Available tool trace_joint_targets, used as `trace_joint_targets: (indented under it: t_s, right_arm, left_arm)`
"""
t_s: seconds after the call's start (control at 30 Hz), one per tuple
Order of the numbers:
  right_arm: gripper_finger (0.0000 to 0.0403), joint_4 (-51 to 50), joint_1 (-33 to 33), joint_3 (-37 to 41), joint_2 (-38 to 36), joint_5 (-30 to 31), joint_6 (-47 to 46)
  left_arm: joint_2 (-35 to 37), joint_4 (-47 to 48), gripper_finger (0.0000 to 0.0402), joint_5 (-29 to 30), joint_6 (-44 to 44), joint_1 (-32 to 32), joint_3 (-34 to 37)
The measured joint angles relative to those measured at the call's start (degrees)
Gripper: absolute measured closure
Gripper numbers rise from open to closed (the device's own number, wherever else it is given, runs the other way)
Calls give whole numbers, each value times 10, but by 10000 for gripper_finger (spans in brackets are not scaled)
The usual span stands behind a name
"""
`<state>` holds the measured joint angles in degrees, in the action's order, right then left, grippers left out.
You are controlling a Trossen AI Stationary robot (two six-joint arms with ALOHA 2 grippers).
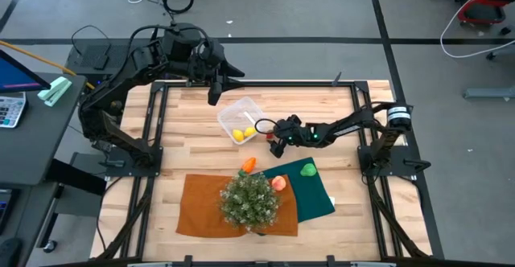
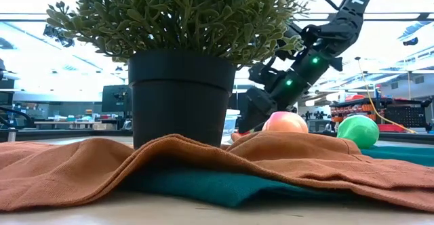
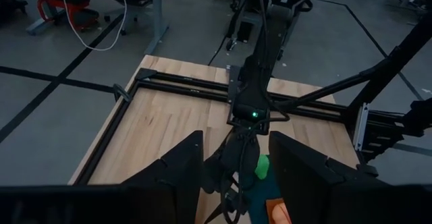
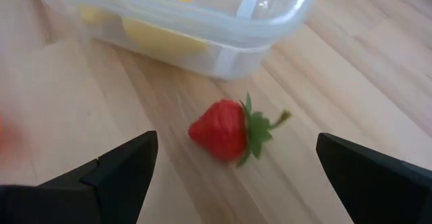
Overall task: Pick and placing Produce into tupperware
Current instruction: Put the strawberry into the transparent container
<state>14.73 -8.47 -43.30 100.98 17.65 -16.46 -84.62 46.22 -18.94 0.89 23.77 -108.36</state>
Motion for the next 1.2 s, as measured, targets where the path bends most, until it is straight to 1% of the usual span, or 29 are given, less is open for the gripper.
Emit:
trace_joint_targets:
  t_s: [0.3, 0.57, 0.77, 1.2]
  right_arm:
    - [29, -3, 0, -40, 50, -2, 0]
    - [43, -7, -3, -40, 58, -9, -19]
    - [73, -8, -8, -40, 58, -13, -21]
    - [161, -8, -10, -40, 58, -13, -28]
  left_arm:
    - [0, 1, 228, 0, 0, 0, 0]
    - [0, 8, 227, 0, 0, 0, 0]
    - [0, 8, 227, 0, 0, 0, 0]
    - [0, 14, 226, 0, 2, 0, 0]
